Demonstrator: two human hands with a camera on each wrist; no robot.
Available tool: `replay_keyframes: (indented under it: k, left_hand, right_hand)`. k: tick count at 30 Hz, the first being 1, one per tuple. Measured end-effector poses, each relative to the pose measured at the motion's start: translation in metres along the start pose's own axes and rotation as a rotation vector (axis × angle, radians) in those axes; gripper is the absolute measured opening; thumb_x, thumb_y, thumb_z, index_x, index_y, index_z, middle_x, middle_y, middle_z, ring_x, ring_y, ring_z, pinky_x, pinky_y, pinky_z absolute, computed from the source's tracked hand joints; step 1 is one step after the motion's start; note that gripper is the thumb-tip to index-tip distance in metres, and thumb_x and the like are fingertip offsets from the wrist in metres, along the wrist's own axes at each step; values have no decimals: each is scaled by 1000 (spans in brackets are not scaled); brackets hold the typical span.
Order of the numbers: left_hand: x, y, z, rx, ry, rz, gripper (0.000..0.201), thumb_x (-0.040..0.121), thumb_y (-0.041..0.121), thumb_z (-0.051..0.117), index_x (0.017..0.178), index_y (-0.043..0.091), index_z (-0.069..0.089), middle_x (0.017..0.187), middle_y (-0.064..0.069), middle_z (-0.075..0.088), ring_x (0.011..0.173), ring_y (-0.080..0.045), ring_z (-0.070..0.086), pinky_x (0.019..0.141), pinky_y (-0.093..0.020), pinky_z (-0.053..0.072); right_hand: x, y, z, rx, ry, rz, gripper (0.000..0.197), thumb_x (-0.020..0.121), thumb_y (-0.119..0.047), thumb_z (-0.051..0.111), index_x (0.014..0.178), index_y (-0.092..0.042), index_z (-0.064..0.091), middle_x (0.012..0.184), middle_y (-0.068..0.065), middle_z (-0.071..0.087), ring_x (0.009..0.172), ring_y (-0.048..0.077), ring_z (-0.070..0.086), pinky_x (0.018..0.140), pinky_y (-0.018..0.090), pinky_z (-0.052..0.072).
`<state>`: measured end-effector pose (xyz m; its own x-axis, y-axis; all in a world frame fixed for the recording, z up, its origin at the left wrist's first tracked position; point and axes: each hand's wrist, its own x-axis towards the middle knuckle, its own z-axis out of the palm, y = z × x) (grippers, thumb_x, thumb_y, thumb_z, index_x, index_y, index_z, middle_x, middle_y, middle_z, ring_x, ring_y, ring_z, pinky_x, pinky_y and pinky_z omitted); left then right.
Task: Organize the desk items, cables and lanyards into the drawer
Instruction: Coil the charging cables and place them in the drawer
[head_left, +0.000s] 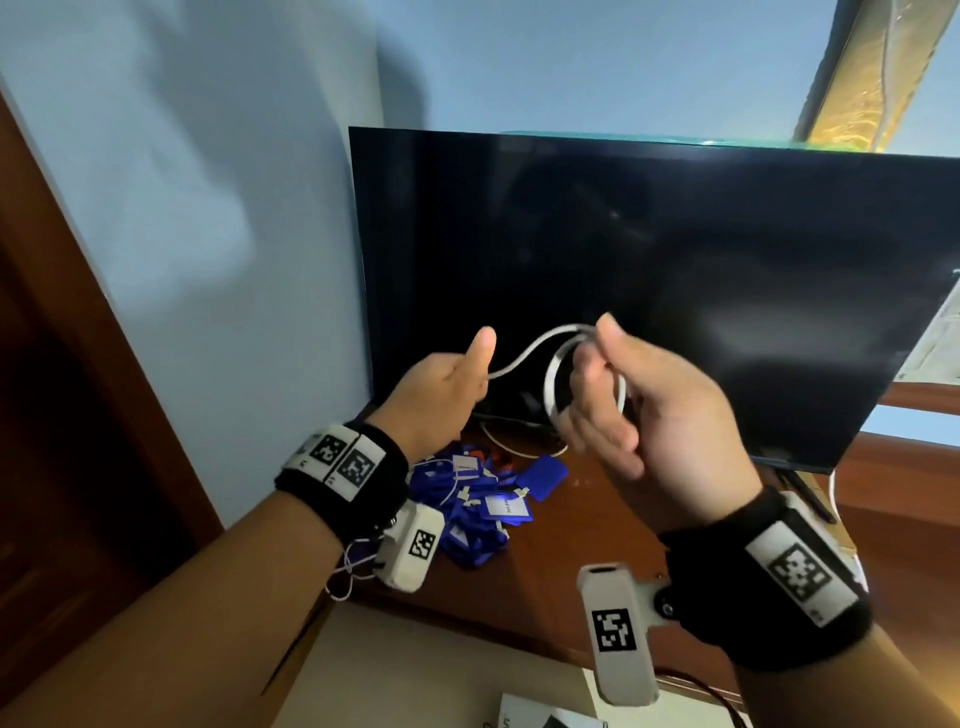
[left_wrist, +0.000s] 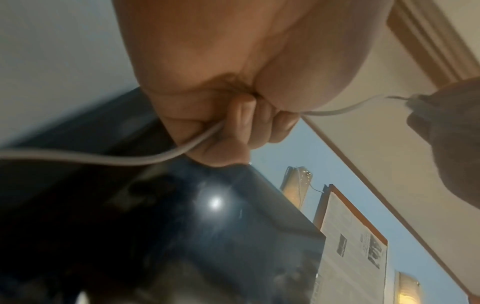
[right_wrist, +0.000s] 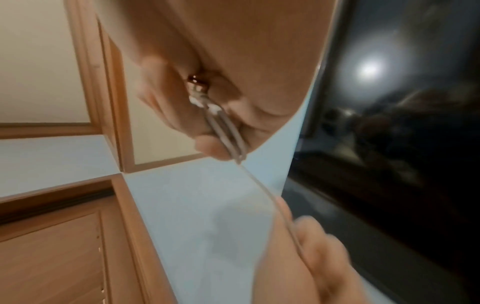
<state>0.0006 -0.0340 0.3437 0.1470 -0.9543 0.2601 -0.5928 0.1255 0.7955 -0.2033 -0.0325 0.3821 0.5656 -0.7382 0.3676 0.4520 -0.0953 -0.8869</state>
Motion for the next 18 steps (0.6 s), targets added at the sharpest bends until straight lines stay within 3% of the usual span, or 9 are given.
replay_keyframes:
  k: [3,4,6,8,10,13,15,16,18]
  left_hand:
    - [-14,-21,26,-168,-126,-94,69,97,77,23,61,21,41,57,-1,34,52,-20,37,68,-49,54]
    - [-21,-28,37,-225,-158,-136,67,95,77,24,62,22,42,55,4,34,50,-15,36,70,-48,54]
    - [-35,-39,56,-312,-219,-212,64,91,78,28,66,21,42,55,7,35,51,-12,35,73,-45,49]
    - [-52,-48,68,-255,-283,-220,64,94,78,29,69,20,43,57,6,37,54,-14,37,74,-46,46]
    - [-68,-50,68,-131,-341,-187,60,101,71,32,67,24,46,60,3,41,60,-18,43,75,-51,49]
    - [-81,-30,48,15,-355,-80,57,104,66,33,69,24,49,62,6,43,60,-14,44,70,-49,46]
    - [-80,-6,26,74,-288,25,58,106,60,33,73,17,53,60,3,44,56,-9,44,66,-41,44]
    - [-77,7,13,99,-239,76,58,106,58,33,74,15,56,58,1,45,54,-7,44,62,-34,43]
    - [-68,32,-13,150,-120,184,58,105,55,35,71,16,60,53,3,46,49,-4,45,55,-19,38]
  right_hand:
    - [12,-13,-5,17,99,-116,38,110,-26,36,80,-8,53,57,17,58,52,32,58,66,36,53]
    - [16,-15,-7,75,119,-138,36,110,-25,36,84,-8,53,71,21,68,69,39,69,79,41,58]
    - [23,-13,-15,172,169,-193,35,111,-23,34,86,-7,52,101,32,72,104,46,71,103,46,54]
    - [29,-10,-29,194,248,-270,35,112,-19,35,84,-7,53,114,31,70,120,39,67,113,45,47]
    - [31,-5,-49,47,327,-313,33,111,-20,39,84,-14,56,122,22,71,129,25,62,117,41,41]
    - [28,14,-78,-636,442,-220,22,109,-34,44,93,-31,58,128,3,69,124,4,60,113,35,41]
    - [23,32,-87,-986,372,-102,21,108,-34,44,90,-26,48,110,3,70,108,16,66,94,38,48]
    - [20,42,-87,-1116,294,-23,24,108,-35,44,88,-22,44,98,3,69,95,21,67,82,38,46]
    - [12,59,-80,-1240,145,157,29,108,-38,43,87,-17,43,74,0,62,69,18,61,69,35,39]
